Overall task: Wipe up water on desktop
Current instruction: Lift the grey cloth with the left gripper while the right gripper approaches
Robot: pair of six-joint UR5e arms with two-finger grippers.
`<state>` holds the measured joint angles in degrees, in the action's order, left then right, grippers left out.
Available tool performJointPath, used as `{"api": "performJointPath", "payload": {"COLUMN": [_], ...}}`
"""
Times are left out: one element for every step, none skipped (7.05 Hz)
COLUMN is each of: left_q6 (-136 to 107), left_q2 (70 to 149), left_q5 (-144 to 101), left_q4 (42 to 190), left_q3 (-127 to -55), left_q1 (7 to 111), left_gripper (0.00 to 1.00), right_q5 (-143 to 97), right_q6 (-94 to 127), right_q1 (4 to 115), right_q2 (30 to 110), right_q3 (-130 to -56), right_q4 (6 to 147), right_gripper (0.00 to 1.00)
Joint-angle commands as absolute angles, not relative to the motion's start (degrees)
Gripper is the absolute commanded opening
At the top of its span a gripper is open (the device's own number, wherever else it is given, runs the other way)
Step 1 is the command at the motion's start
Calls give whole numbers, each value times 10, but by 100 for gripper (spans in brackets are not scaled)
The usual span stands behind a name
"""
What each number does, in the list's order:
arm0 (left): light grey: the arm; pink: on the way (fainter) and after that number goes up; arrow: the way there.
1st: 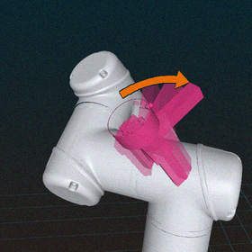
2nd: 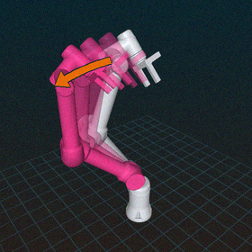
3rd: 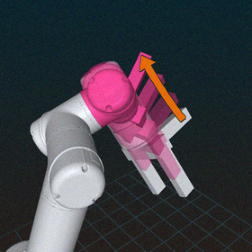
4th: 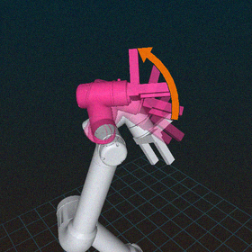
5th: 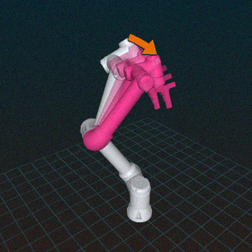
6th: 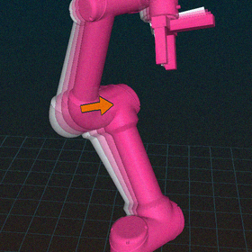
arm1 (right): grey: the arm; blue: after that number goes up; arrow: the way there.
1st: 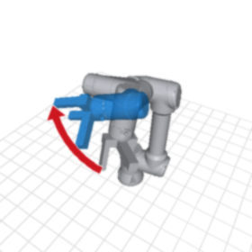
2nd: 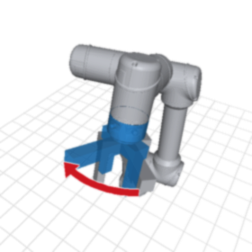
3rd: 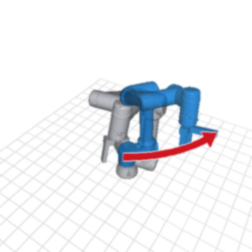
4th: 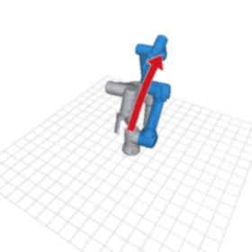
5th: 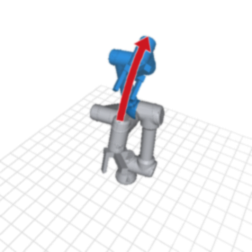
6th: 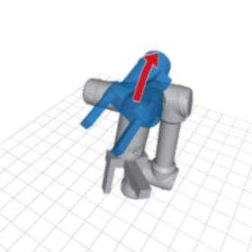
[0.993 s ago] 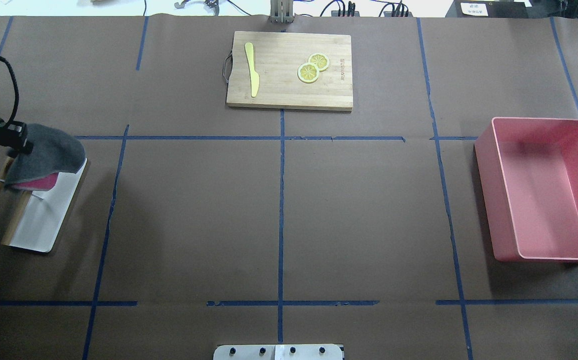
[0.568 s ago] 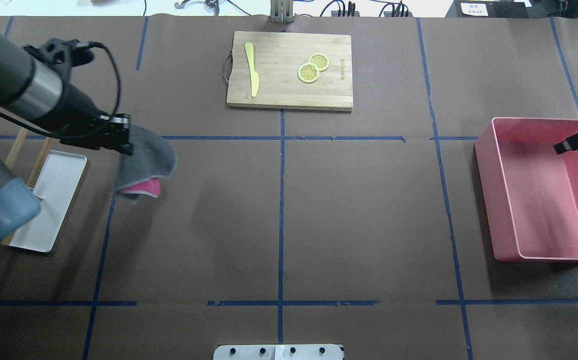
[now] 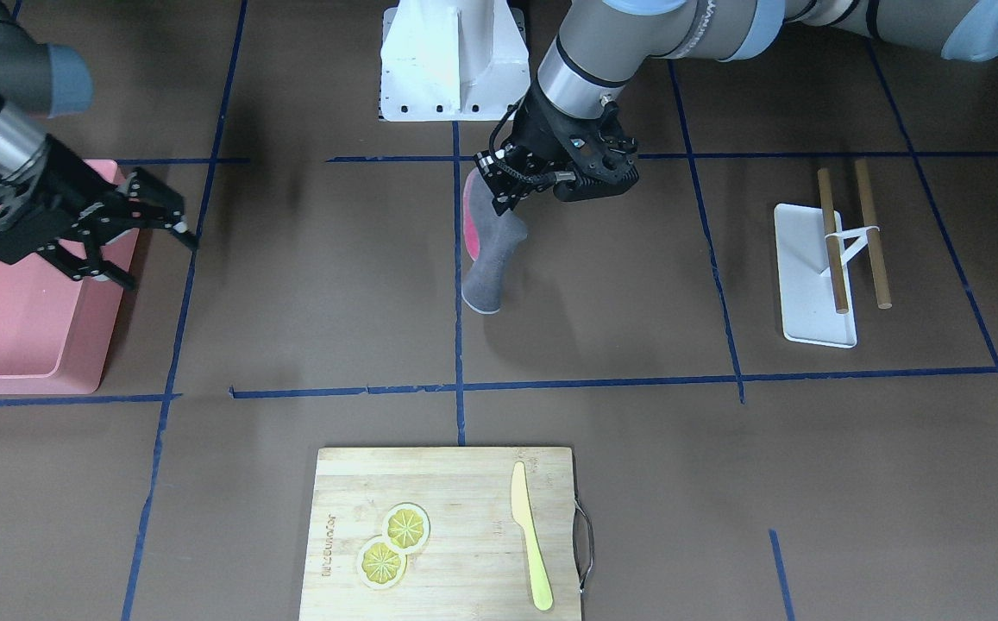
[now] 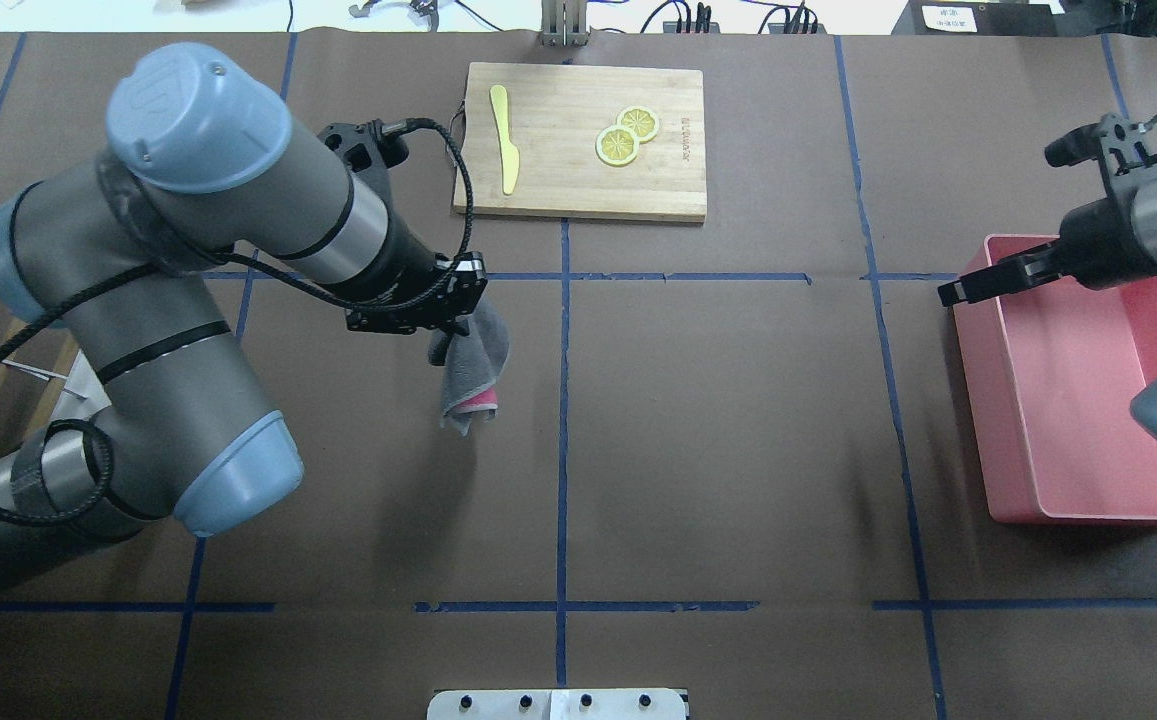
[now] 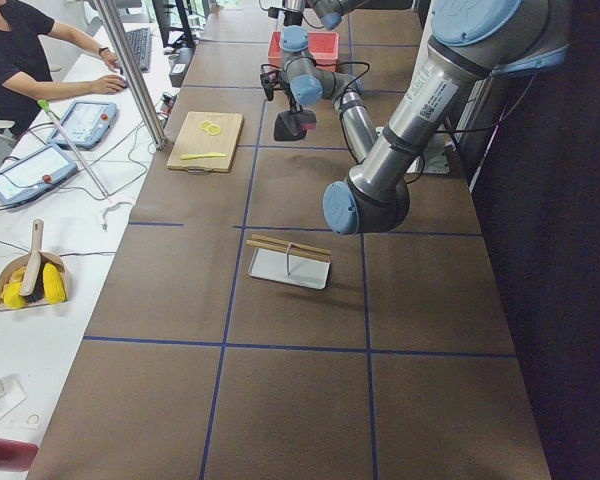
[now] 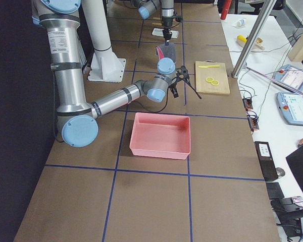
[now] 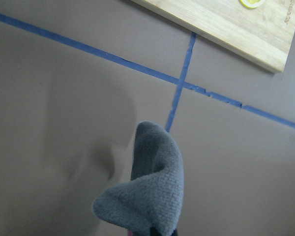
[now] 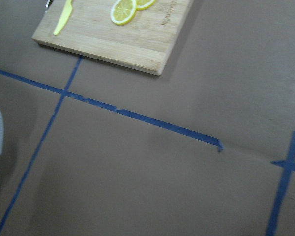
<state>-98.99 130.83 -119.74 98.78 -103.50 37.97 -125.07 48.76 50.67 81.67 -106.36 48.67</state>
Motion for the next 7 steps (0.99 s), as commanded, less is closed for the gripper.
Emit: {"api": "performJointPath", "payload": {"left_q6": [-1156,-1221,-1250,-1262,-1268,-1270,-1270], "left_q2": [1336,1362,1388,1402,1405,1411,1414], "left_q5": [-1180,-1165,-1164,-1162,-1150,-1137,-1136], "left_q4": [1061,1063,1062,1062,1063,1063,1063], "left_q3": [-983,-960,-938,-932,-932,-929,-924], "left_q1": [379,379,375,370,364,358,358], "left_gripper": [1,2,3,4,4,5,5], "right_q5": [-1189,-1154,-1093,-1039,-1008,-976,-933], "right_q6": [528,528,528,528,528,528,527], "right_q1": [444,418,377,340,317,289,263], "right_q2": [761,745,728,711,708,697,695], "right_q3": [-1079,-1082,-1092,-1091,-1091,-1090,-1090], "right_q4": [488,488,490,493,493,494,493], "right_gripper": [100,100,100,100,99,99,99]}}
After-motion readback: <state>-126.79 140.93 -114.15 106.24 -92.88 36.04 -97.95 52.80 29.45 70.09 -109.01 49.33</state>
